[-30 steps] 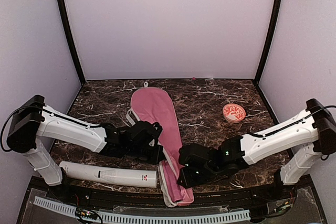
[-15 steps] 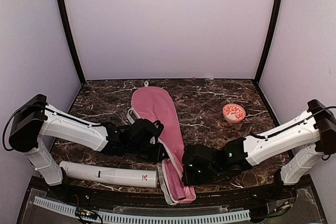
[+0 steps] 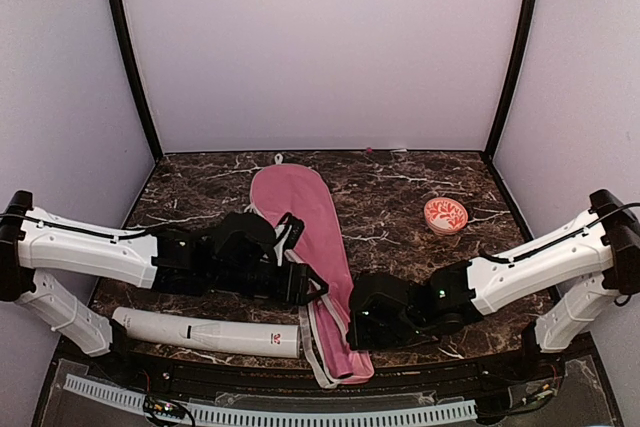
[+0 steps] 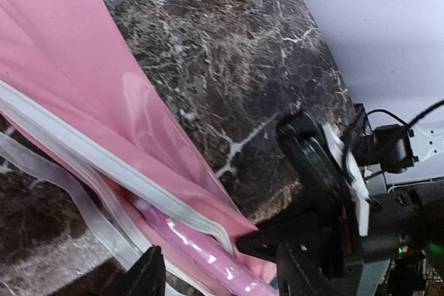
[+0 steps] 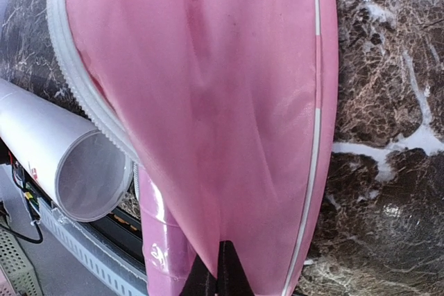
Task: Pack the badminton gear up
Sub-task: Pass from the left arm to the right, then adjust the racket in the racket bag, then pick up the racket bag from the center of the board.
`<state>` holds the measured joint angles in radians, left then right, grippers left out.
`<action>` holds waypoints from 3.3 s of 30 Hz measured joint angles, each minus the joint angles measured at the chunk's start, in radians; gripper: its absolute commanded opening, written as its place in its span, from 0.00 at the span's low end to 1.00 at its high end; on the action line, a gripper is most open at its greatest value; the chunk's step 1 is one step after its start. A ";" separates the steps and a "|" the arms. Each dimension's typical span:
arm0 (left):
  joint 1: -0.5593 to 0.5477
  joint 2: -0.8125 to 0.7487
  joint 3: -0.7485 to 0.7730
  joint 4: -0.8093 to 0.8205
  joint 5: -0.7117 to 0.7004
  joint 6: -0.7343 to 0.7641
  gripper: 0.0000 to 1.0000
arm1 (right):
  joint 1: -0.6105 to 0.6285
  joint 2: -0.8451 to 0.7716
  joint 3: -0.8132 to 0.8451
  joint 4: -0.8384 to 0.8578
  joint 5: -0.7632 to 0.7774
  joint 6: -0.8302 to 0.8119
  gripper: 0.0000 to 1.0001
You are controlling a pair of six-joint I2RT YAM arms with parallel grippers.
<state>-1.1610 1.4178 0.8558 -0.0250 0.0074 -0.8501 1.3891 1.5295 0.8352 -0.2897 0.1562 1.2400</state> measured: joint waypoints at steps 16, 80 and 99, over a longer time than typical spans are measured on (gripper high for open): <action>-0.166 0.129 -0.053 0.065 0.158 -0.215 0.67 | -0.008 -0.002 0.000 0.036 0.008 0.004 0.00; -0.121 0.014 -0.109 -0.009 -0.039 -0.202 0.27 | 0.039 0.024 0.117 -0.031 0.024 -0.200 0.18; -0.098 -0.126 -0.244 0.108 -0.044 -0.074 0.35 | 0.039 0.231 0.257 -0.267 0.065 -0.166 0.29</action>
<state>-1.2587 1.2919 0.6117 0.0826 -0.0368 -0.9241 1.4281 1.7603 1.0920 -0.5571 0.2214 1.0744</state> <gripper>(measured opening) 0.330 0.271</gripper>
